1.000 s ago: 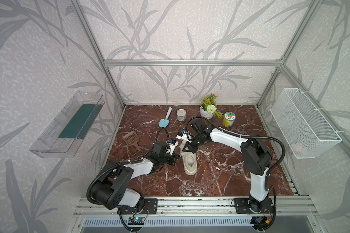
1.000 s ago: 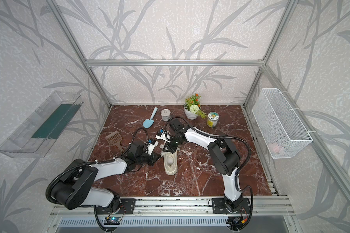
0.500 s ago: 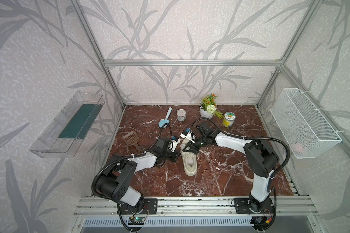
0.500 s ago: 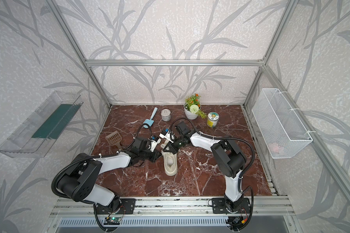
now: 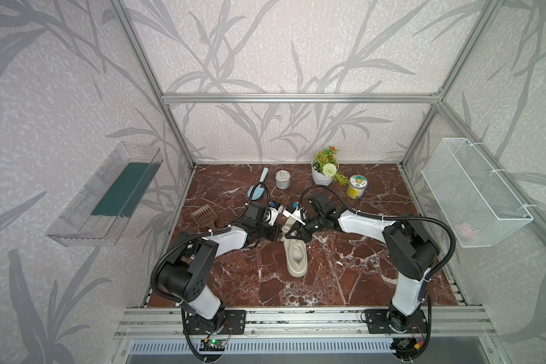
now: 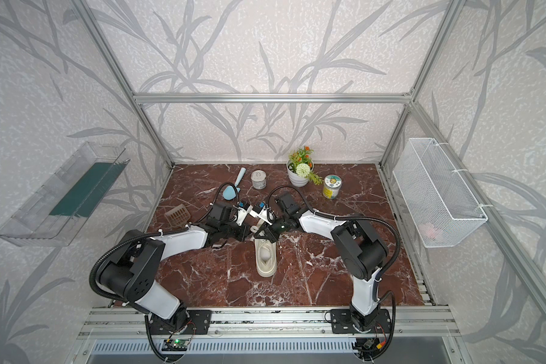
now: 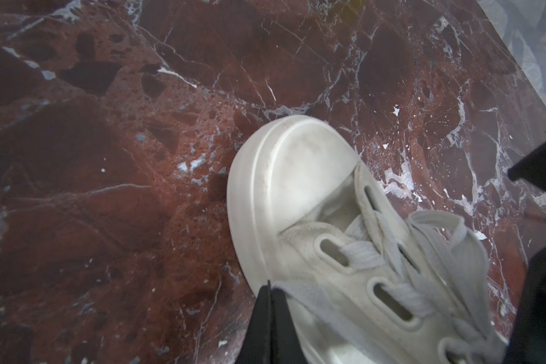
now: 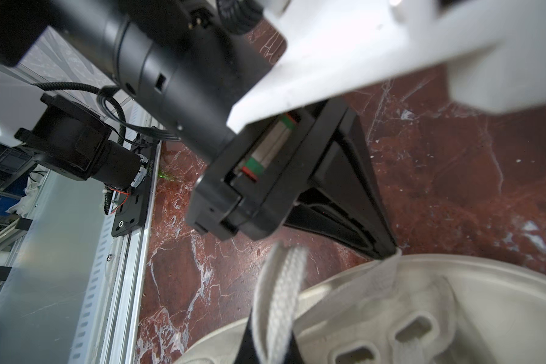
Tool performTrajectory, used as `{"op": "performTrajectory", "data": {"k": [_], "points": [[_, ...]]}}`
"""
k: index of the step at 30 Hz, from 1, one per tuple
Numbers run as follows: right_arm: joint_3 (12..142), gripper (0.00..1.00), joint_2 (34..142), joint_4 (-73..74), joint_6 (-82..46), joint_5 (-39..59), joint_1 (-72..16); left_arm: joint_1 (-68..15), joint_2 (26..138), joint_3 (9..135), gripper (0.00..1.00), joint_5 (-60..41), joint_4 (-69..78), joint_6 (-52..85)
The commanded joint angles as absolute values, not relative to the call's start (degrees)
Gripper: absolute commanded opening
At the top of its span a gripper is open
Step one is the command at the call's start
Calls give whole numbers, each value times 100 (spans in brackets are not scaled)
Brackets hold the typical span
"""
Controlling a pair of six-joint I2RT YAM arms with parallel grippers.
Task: Tie the shoes
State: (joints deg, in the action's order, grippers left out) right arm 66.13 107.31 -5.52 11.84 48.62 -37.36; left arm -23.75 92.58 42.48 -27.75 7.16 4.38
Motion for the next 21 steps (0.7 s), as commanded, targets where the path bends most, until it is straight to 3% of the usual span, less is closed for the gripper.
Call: {"op": "performTrajectory", "data": {"k": [1,3,8,10,21], "points": [[6682,0,10472,-909,1573,5090,-3727,-2363,9294,4497,0,-3051,524,229],[6745,1,10477,-1120,1721,5069,-3732,-2369,9300,4596,0,-3170,441,179],[6916,40,10324,-1503,1825,4804,-3744,-2392,9229,4657,0,-3329,412,29],[6848,47,10179,-1379,1727,4699,-3729,-2391,9212,4670,0,-3314,391,-2],[6466,56,9914,-541,306,4607,-3176,-2415,9163,4847,0,-3436,383,-143]]}}
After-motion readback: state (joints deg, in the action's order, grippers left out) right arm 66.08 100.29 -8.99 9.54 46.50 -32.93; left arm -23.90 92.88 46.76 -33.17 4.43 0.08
